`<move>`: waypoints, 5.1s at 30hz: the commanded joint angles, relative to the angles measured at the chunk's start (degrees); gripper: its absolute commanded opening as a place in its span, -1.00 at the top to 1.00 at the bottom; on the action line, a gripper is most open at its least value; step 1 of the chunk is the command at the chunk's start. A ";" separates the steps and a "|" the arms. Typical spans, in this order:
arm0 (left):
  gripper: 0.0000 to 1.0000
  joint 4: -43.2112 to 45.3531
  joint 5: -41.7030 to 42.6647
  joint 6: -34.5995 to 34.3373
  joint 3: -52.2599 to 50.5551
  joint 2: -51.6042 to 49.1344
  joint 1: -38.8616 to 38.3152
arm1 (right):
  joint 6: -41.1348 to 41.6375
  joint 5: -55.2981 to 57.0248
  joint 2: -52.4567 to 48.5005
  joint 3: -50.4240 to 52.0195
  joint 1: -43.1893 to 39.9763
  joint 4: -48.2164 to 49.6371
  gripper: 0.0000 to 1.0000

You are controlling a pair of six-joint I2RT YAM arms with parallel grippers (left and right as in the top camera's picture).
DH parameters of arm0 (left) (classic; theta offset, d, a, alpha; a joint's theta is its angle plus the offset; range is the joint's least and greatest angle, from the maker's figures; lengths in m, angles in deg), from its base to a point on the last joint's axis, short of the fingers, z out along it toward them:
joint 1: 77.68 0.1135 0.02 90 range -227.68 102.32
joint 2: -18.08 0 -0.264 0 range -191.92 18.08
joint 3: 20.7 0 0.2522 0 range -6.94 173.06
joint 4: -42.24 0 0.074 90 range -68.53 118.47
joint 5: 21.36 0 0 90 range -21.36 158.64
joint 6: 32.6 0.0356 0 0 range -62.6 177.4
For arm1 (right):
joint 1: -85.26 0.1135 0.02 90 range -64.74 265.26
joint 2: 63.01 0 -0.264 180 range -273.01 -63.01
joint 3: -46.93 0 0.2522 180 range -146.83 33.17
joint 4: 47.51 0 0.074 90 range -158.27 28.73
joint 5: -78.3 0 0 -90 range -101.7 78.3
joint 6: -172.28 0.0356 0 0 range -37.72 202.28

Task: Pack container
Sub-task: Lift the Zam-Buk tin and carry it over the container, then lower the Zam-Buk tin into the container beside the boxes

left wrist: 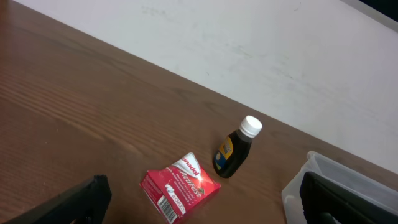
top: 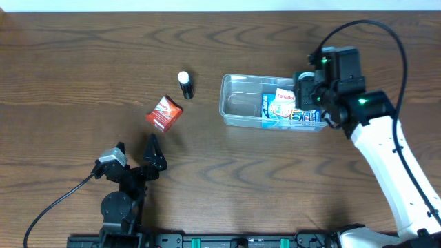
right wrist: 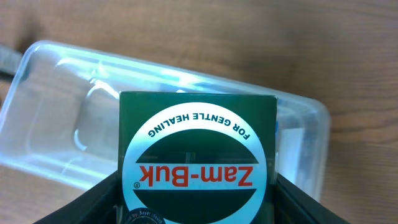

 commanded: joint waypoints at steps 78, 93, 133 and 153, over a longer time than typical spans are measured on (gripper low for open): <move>-0.96 -2.05 -1.55 0.92 -1.20 0.39 0.28 | 4.66 3.93 -20.44 0.04 6.67 18.05 0.98; -0.96 -2.05 -1.55 0.92 -1.20 0.39 0.28 | 5.75 4.13 -20.44 0.04 6.62 14.71 0.98; -0.96 -2.05 -1.55 0.92 -1.20 0.39 0.28 | 5.70 -2.82 -20.33 -2.60 6.56 0.96 0.98; -0.96 -2.05 -1.55 0.92 -1.20 0.39 0.28 | 5.66 -2.80 -20.33 -5.66 6.56 -3.39 0.97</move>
